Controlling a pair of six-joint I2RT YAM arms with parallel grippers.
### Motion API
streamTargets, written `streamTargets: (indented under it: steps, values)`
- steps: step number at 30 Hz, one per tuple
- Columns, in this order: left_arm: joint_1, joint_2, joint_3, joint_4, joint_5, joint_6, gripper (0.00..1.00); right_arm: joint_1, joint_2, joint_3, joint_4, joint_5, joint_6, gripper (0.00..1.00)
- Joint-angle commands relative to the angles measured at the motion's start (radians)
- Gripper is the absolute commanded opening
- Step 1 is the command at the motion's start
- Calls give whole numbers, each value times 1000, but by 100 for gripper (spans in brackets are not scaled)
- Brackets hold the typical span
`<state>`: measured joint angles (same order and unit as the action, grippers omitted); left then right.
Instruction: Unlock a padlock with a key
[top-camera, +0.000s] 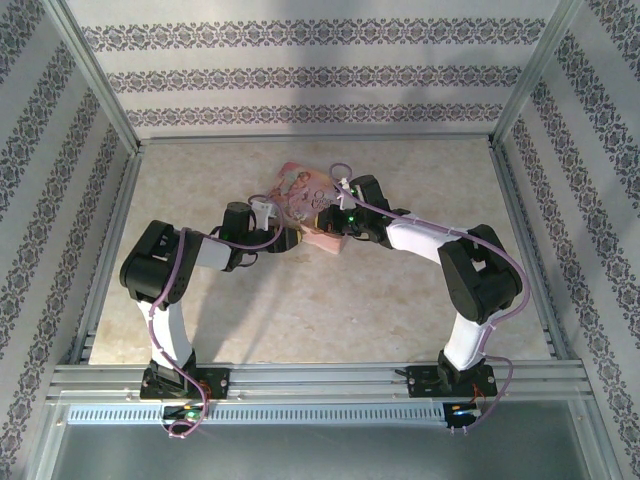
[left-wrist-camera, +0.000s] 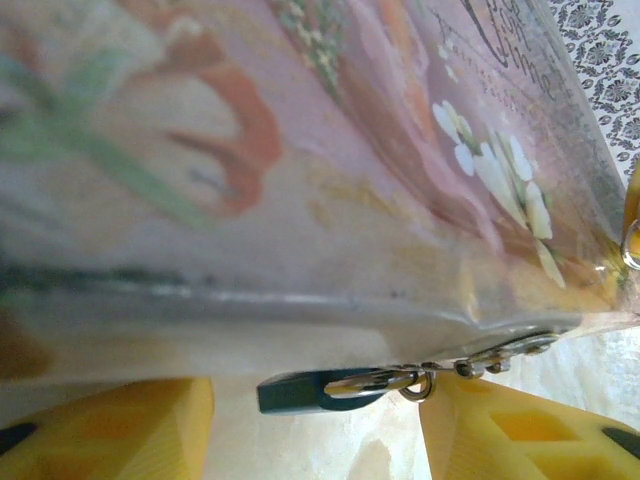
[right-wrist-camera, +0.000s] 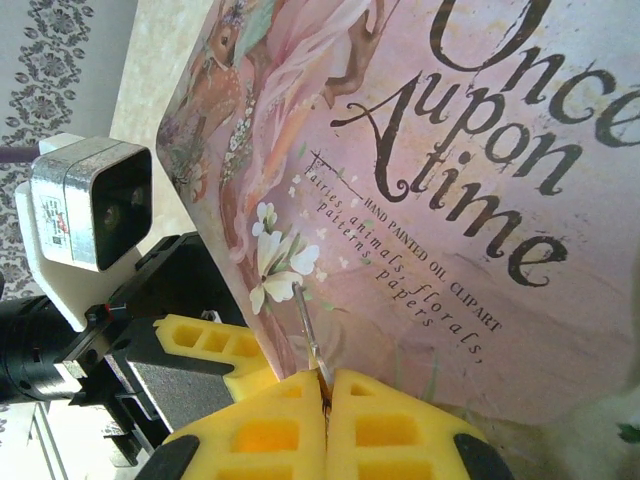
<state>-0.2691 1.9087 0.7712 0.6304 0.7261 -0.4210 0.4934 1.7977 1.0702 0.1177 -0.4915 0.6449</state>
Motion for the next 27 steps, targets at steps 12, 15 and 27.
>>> streamTargets:
  steps: [12, 15, 27]
  values:
    - [-70, 29, 26, 58, 38, -14, 51, 9, 3, -44, -38, 10, -8, 0]
    - [-74, 24, 25, 63, 32, -19, 48, 10, 3, -45, -35, 10, -5, 0]
    - [-75, 24, 6, 126, -47, -87, 45, 10, 0, -53, -27, 7, 1, 0]
